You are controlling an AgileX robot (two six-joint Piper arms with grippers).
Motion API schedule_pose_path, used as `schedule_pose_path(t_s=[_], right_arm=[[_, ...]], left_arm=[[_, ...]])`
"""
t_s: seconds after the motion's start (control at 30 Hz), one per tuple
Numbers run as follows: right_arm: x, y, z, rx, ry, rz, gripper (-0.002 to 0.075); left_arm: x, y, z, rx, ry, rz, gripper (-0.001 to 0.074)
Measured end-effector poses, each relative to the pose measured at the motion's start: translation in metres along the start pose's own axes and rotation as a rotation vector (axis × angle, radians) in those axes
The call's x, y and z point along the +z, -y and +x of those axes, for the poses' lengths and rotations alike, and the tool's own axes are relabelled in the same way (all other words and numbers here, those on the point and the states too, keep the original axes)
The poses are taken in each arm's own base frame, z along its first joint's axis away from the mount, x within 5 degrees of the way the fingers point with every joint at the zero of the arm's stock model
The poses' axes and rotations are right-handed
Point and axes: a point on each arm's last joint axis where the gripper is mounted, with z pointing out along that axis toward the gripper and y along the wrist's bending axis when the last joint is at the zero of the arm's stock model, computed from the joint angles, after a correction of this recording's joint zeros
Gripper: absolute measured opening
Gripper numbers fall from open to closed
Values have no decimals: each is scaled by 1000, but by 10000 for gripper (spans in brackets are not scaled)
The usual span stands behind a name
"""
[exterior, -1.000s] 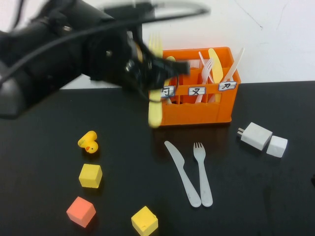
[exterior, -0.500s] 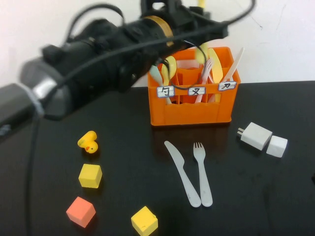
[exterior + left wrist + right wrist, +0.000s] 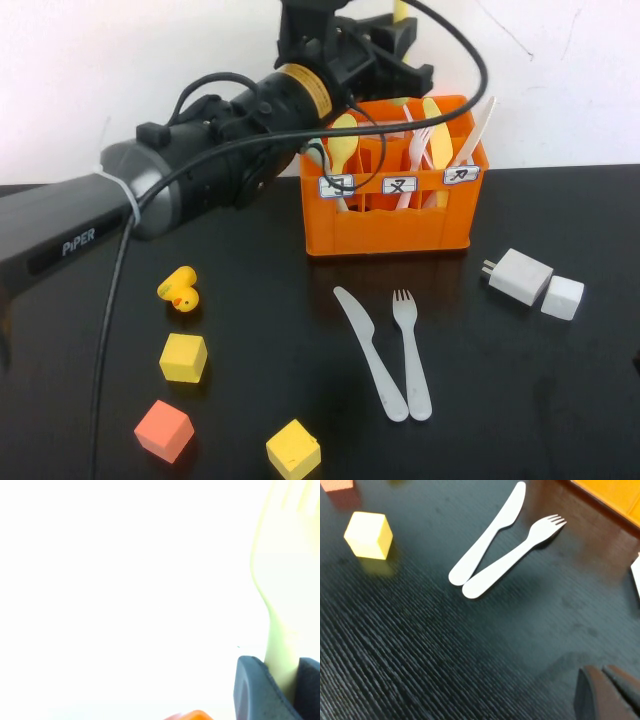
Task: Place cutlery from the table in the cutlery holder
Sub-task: Place the fork on the box
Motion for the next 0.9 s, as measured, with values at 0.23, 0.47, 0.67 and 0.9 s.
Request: schedule_pose_path(t_s=[0.23,0.47,0.67,0.9], right_arm=[[0,0,-1,11,14,5,-2],[0,-2,-1,12,8,-24,-2],[0,-3,-1,15,11,-29,-2],[0,-5,-1,16,5,-55,-2]], left_arm=[[10,-9,26,-6,-5,17,123],[19,-17,58,-17,-61,6,123],[23,-24,81,-13,-123,-19,123],[22,-29,86,-20,-157,-51,250]])
